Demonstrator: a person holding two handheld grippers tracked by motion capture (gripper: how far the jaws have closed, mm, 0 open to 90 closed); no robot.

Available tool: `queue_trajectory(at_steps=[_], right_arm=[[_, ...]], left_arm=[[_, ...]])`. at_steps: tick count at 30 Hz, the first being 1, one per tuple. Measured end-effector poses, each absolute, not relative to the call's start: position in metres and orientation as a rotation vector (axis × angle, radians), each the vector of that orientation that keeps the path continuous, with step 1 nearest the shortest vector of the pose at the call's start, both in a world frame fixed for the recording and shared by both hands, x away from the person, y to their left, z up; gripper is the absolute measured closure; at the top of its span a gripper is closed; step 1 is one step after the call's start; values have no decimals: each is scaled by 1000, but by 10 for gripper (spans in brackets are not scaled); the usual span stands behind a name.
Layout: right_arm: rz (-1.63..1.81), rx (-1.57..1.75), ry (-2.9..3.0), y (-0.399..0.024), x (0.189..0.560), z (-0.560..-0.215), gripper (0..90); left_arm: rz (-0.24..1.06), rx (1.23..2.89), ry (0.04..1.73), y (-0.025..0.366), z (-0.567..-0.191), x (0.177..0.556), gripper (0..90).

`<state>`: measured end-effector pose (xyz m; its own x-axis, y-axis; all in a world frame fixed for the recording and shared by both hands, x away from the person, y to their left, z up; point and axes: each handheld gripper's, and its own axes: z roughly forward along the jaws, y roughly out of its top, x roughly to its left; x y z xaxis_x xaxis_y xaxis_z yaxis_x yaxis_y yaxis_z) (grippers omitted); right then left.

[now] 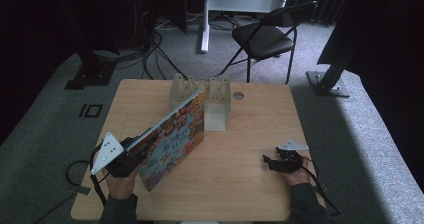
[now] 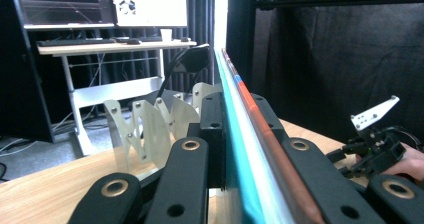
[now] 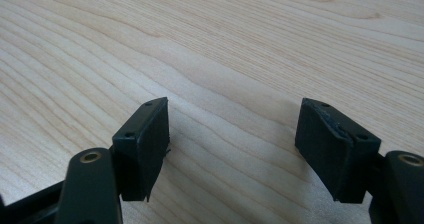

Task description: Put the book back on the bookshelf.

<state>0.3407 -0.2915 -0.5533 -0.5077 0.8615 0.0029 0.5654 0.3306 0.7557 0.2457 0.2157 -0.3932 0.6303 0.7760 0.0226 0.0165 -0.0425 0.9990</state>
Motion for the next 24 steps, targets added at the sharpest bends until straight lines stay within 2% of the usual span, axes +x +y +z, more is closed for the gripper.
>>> queue_trajectory(at_steps=[24], right_arm=[[1009,1256,2201,-292,341,-553,294]], left_arm=[[803,1463,801,219,-388,253,805]])
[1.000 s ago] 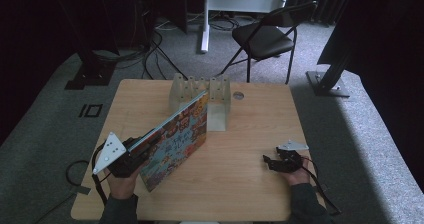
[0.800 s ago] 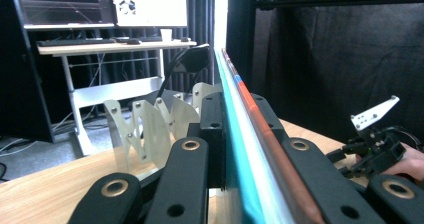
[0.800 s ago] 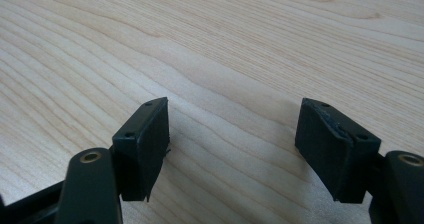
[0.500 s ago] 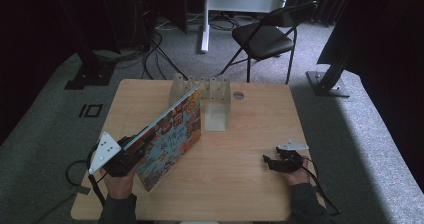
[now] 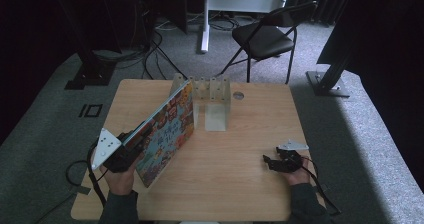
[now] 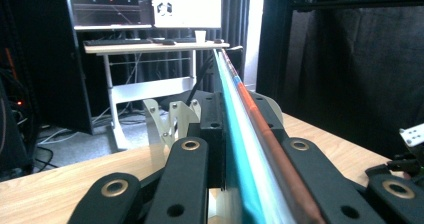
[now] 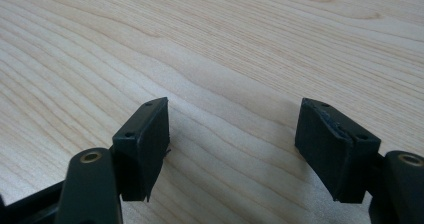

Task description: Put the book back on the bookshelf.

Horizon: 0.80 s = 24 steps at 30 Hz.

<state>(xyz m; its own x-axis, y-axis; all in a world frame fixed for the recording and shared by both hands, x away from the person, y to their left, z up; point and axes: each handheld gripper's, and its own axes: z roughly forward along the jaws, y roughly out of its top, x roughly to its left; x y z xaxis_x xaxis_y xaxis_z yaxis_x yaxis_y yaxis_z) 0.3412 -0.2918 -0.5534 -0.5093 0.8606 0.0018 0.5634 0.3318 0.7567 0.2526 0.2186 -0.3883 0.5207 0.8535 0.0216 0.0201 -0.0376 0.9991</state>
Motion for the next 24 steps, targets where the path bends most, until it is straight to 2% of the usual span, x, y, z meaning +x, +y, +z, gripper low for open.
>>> queue_trajectory(at_steps=[24], right_arm=[[1009,1257,2201,-292,342,-553,294]], left_arm=[[827,1443,885,217,-388,265,805]])
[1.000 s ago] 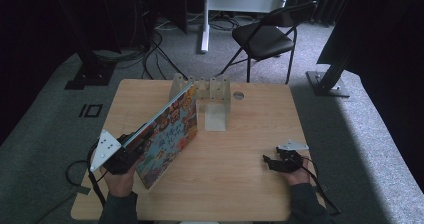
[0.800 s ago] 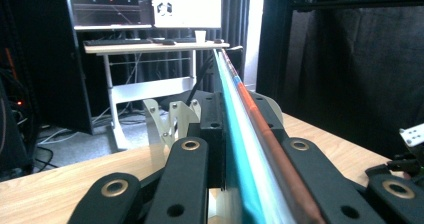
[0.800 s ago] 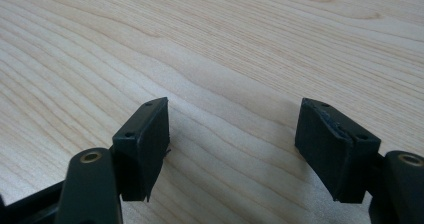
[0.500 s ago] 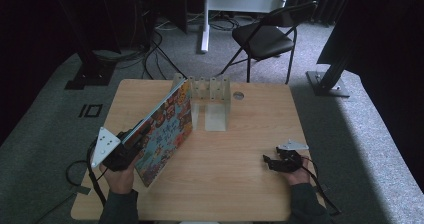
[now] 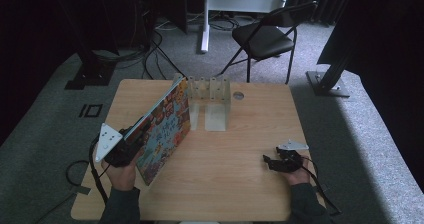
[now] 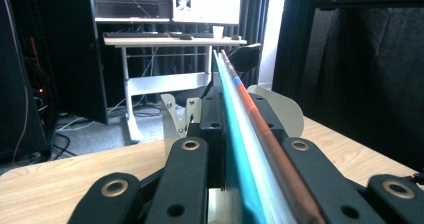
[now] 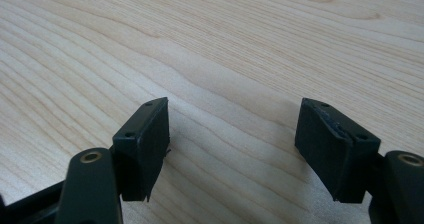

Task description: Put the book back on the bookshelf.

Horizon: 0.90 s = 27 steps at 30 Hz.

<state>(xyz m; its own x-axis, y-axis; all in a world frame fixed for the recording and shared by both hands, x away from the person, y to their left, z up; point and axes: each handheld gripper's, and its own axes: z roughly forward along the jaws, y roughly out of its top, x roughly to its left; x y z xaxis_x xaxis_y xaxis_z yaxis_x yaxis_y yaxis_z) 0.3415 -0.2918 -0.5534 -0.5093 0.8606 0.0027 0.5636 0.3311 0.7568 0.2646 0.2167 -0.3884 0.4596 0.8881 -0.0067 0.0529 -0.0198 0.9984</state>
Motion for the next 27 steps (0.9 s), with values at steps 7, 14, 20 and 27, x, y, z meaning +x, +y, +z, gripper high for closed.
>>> queue_trajectory(at_steps=[7,14,20,27], right_arm=[[1009,1257,2201,-292,342,-553,294],[1009,1257,2201,-292,342,-553,295],[1009,1257,2202,-292,342,-553,294],[1009,1257,2202,-292,342,-553,294]], left_arm=[[840,1448,898,215,-388,267,805],[850,1441,916,214,-388,269,805],[860,1436,924,212,-389,271,805],[860,1416,947,213,-390,275,805]])
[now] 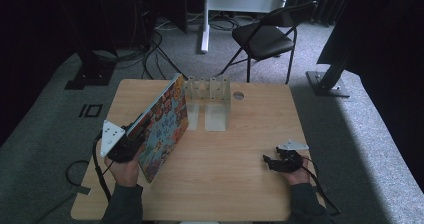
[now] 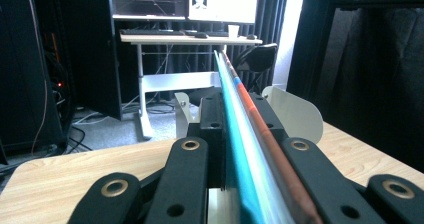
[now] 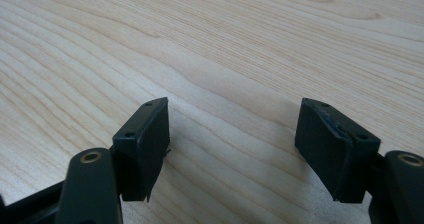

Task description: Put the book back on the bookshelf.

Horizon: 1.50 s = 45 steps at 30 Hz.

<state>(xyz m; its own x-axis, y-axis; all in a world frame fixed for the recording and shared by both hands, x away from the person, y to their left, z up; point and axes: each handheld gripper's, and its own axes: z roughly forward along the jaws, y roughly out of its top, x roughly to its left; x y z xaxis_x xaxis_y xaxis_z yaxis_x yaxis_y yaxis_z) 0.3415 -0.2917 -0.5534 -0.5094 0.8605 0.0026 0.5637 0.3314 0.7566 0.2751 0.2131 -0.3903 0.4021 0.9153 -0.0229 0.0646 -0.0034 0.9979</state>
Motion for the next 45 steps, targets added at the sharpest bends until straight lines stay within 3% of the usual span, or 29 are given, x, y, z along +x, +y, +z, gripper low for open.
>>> queue_trajectory(at_steps=[45], right_arm=[[1013,1258,2202,-292,342,-553,294]], left_arm=[[958,1366,1036,190,-390,301,804]])
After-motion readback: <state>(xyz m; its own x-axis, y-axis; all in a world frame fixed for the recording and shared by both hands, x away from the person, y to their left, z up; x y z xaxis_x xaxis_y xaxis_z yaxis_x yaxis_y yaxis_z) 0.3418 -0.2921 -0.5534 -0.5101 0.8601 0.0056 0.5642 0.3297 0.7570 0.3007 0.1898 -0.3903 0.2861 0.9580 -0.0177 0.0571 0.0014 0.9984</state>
